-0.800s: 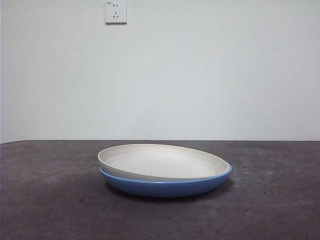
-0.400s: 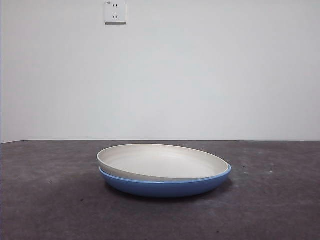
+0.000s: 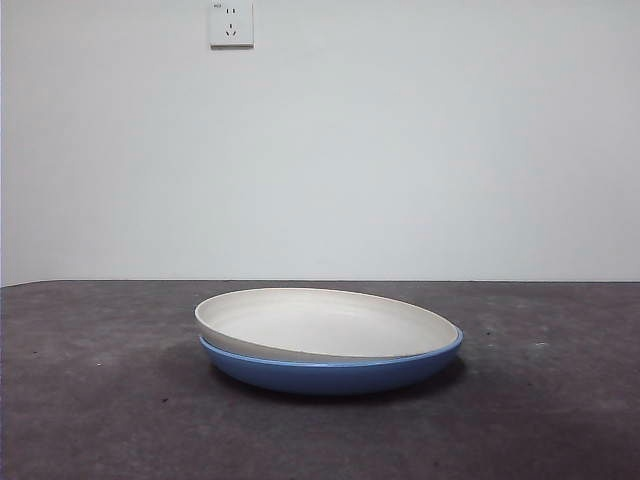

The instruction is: Pick up the white plate, put it on the blue plate, put it on desk

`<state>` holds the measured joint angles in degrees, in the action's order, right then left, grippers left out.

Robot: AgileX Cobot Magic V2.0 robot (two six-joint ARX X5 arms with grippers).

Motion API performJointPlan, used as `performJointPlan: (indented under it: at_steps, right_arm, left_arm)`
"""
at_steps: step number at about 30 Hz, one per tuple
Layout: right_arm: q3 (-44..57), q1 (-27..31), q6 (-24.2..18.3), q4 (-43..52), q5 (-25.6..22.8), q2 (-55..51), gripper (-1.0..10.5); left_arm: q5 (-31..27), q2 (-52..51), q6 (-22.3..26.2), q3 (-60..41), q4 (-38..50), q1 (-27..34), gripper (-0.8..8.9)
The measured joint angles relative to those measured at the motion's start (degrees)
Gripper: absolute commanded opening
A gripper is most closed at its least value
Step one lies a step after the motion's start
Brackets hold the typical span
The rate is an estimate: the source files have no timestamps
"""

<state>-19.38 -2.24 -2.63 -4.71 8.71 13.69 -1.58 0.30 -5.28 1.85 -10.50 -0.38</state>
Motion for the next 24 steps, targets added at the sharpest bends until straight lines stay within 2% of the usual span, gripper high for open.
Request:
performJointPlan:
  at_steps: [4,8,15,19,24]
  right_arm:
    - [9.9,2.5,-0.1,1.5,-0.7,-4.8,0.2]
    - [15.2,3.9,-0.1,1.4,-2.2,-8.2,0.2]
    - [18.0,4.2,1.0,1.3,-9.9,-11.6,0.2]
    - [18.4,4.2,1.6,-4.8,-10.1,-13.5,0.2]
    - [18.4,4.2,1.6,-5.0,-10.1,-13.4,0.2]
  left_arm:
    - [0.0,0.0,0.0,0.0,0.0,0.0,0.26]
    - [0.0,0.0,0.0,0.0,0.0,0.0,0.26]
    - [0.0,0.0,0.0,0.0,0.0,0.0,0.26]
    - [0.0,0.0,0.0,0.0,0.0,0.0,0.26]
    - [0.0,0.0,0.0,0.0,0.0,0.0,0.26]
